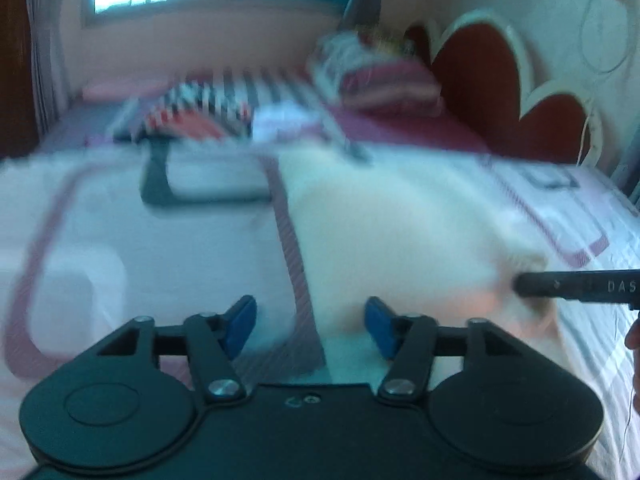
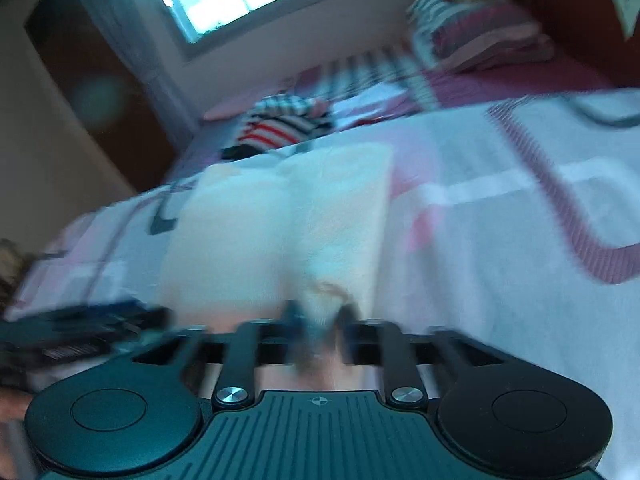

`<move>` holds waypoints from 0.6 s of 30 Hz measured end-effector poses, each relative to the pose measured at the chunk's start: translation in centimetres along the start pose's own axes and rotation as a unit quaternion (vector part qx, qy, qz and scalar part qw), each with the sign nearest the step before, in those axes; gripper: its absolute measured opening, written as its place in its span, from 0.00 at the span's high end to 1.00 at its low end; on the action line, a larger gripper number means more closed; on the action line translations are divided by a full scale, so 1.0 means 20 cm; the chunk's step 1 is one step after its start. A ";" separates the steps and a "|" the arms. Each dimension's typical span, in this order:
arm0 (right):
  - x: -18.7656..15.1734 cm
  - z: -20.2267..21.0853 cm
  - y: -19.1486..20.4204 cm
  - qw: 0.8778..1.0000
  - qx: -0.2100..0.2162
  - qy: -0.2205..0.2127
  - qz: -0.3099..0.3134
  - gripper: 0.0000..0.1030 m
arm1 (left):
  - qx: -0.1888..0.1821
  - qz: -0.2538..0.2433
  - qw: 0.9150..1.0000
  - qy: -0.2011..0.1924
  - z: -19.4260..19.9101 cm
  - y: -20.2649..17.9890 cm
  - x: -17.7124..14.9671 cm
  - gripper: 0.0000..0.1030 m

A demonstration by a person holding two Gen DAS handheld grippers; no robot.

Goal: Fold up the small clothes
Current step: 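Open the right gripper and pull both grippers back from the sweater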

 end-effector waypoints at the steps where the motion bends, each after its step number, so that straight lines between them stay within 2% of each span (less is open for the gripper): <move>1: 0.01 0.07 0.01 0.999 -0.019 -0.035 0.022 0.55 | -0.004 -0.003 1.000 -0.018 0.03 0.00 0.03 0.46; 3: 0.04 0.14 0.02 0.996 -0.031 -0.075 0.035 0.55 | -0.021 -0.002 0.998 -0.051 0.04 -0.01 0.10 0.50; 4: 0.06 0.15 0.01 0.995 -0.035 -0.089 0.031 0.63 | -0.027 -0.003 0.998 -0.056 0.02 -0.02 0.14 0.52; 5: 0.09 0.14 0.01 0.993 -0.032 -0.106 0.029 0.81 | -0.032 -0.010 0.998 -0.059 -0.01 -0.04 0.18 0.53; 7: 0.15 0.06 0.02 0.993 -0.019 -0.108 0.030 0.92 | -0.034 -0.026 0.997 -0.061 -0.09 -0.09 0.23 0.54; 10: 0.21 -0.10 0.05 0.994 -0.008 -0.098 0.046 0.93 | -0.042 -0.050 0.997 -0.039 -0.25 -0.17 0.27 0.55; 12: 0.21 -0.22 0.06 0.994 -0.015 -0.076 0.072 0.93 | -0.042 -0.049 0.998 0.002 -0.39 -0.18 0.23 0.56; 13: 0.18 -0.31 0.03 0.995 -0.032 -0.047 0.088 0.93 | -0.041 -0.048 0.998 0.021 -0.45 -0.17 0.20 0.54; 15: 0.16 -0.37 -0.05 0.994 -0.056 -0.047 0.078 0.93 | -0.041 -0.041 0.998 0.008 -0.44 -0.16 0.18 0.53; 17: 0.16 -0.37 -0.09 0.997 -0.046 -0.041 0.051 0.93 | -0.039 -0.050 0.998 0.009 -0.42 -0.17 0.18 0.55; 18: 0.16 -0.36 -0.09 0.997 -0.046 -0.040 0.057 0.93 | -0.040 -0.049 0.998 0.008 -0.41 -0.17 0.17 0.56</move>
Point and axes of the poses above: each gripper's, at about its wrist camera, not at the fingertips, and z roughly against the way its jaws point, y to its left, x to its top, the point moved 1 cm from there along -z, roughly the way its jaws point, and after that the axes turned 5 degrees about -y, right-handed, at the moved point
